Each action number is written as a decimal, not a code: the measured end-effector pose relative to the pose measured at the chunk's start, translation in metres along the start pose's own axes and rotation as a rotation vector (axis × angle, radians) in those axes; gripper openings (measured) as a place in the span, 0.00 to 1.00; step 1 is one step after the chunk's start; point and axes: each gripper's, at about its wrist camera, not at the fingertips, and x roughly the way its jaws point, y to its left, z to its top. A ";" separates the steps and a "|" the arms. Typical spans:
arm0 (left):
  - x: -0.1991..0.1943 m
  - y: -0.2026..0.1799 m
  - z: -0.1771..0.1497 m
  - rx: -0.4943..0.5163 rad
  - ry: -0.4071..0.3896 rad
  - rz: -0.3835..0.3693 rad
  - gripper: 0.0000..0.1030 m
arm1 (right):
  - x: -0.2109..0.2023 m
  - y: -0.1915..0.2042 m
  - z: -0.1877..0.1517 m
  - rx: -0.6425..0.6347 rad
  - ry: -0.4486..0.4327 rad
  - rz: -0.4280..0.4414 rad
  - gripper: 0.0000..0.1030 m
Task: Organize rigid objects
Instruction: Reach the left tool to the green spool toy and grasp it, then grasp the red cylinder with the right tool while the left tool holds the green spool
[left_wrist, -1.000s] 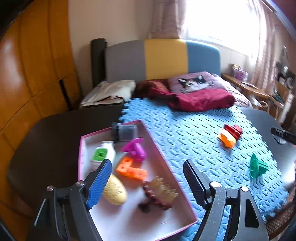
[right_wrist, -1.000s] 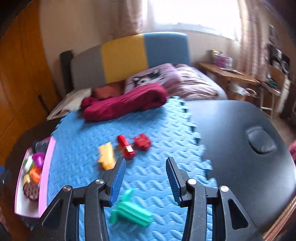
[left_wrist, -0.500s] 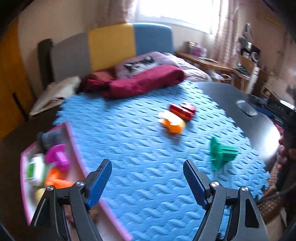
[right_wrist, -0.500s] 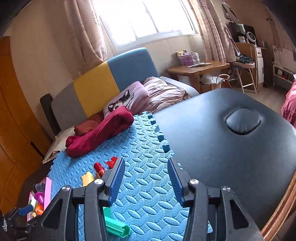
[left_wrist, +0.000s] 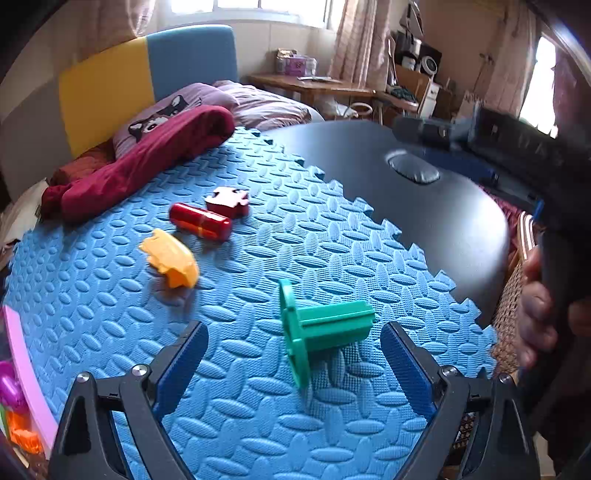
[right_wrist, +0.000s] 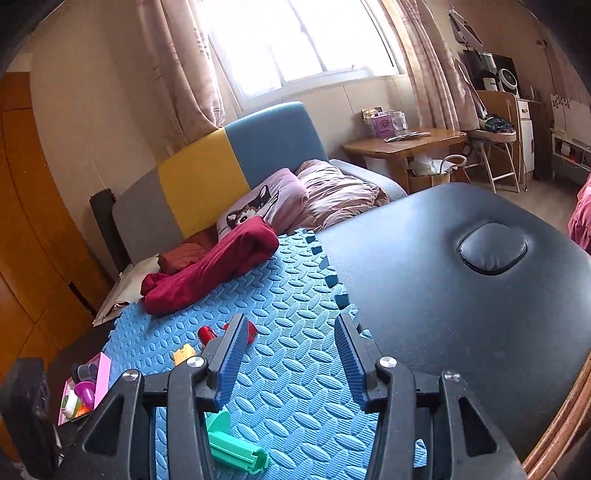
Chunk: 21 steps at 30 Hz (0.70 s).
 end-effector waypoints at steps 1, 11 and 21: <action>0.004 -0.003 0.001 0.008 0.010 -0.006 0.92 | 0.000 0.000 0.000 0.004 -0.001 0.001 0.48; 0.041 -0.011 0.002 -0.029 0.079 -0.019 0.59 | 0.001 -0.004 0.000 0.025 0.005 0.016 0.48; -0.010 0.050 -0.045 -0.212 -0.040 0.111 0.59 | 0.007 0.003 -0.002 -0.011 0.038 -0.017 0.48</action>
